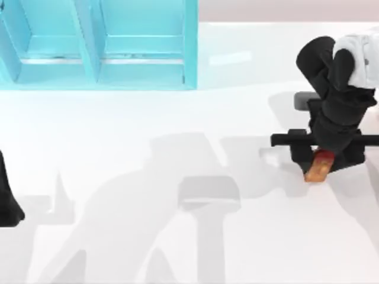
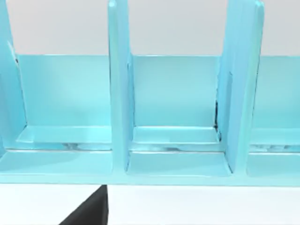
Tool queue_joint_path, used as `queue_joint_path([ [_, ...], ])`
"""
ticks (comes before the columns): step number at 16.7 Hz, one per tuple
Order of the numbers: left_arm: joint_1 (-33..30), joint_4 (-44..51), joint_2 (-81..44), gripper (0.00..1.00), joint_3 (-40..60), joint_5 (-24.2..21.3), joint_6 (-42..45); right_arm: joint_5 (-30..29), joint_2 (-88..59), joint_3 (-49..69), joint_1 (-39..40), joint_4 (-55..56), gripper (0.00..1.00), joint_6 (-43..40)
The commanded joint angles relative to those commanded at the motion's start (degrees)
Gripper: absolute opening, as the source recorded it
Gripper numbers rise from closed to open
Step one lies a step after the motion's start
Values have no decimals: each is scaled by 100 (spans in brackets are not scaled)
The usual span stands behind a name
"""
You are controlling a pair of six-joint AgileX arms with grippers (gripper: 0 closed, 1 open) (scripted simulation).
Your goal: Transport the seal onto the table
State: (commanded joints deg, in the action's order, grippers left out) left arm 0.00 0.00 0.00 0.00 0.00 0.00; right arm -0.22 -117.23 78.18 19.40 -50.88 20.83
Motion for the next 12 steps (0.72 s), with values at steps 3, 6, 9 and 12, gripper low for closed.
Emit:
queue_joint_path([
  [3,0,0,0,100,0,0,0,0,0,0,0,0,23,0],
  [6,0,0,0,100,0,0,0,0,0,0,0,0,45,0],
  [9,0,0,0,100,0,0,0,0,0,0,0,0,68,0],
  [12,0,0,0,100,0,0,0,0,0,0,0,0,90,0],
])
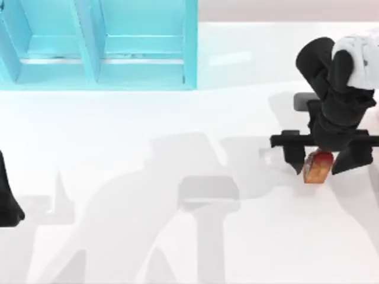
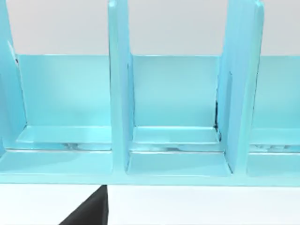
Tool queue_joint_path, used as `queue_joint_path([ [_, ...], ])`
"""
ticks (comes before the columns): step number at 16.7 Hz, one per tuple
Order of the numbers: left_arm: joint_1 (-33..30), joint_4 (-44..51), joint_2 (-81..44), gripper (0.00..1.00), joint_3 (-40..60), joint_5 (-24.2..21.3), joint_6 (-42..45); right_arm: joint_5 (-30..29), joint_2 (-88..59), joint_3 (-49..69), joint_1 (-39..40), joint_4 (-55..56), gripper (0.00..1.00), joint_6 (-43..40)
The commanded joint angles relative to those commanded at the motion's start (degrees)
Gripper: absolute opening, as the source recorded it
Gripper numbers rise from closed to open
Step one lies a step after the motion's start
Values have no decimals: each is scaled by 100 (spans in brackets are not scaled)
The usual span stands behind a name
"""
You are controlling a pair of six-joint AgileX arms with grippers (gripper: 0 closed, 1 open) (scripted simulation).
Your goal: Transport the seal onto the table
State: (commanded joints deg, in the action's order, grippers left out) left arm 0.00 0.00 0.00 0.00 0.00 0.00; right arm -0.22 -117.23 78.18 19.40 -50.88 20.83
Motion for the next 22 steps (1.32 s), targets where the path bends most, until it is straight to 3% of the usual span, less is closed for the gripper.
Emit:
queue_joint_path([
  [2,0,0,0,100,0,0,0,0,0,0,0,0,100,0],
  [12,0,0,0,100,0,0,0,-9,-22,66,-18,-53,100,16],
  [22,0,0,0,100,0,0,0,56,242,1797,-11,-2157,100,-4],
])
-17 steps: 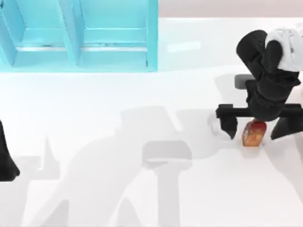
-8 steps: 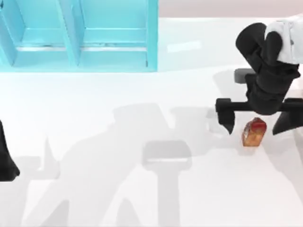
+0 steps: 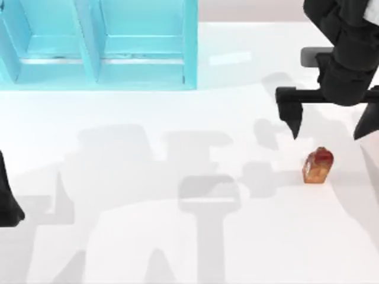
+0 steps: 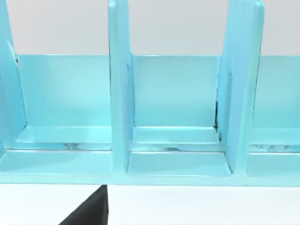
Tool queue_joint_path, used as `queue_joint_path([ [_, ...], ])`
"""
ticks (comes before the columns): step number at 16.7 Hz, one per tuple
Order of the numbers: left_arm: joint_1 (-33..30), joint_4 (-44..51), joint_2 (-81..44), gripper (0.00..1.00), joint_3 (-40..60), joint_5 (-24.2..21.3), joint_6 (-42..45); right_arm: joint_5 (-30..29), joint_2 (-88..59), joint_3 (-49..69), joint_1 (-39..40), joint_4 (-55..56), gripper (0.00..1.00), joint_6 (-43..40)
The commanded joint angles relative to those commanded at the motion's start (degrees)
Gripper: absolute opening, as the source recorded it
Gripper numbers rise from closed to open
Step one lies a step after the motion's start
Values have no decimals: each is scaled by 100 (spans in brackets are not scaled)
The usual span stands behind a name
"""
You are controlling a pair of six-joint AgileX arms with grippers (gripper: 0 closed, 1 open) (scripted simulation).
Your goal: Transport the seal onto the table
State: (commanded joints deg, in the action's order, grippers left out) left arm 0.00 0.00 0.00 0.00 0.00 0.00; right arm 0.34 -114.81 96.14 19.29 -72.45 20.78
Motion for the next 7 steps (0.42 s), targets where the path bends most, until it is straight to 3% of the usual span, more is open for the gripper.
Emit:
queue_joint_path([
  [7,0,0,0,100,0,0,0,-53,295,920,-25,-1091,100,-31],
])
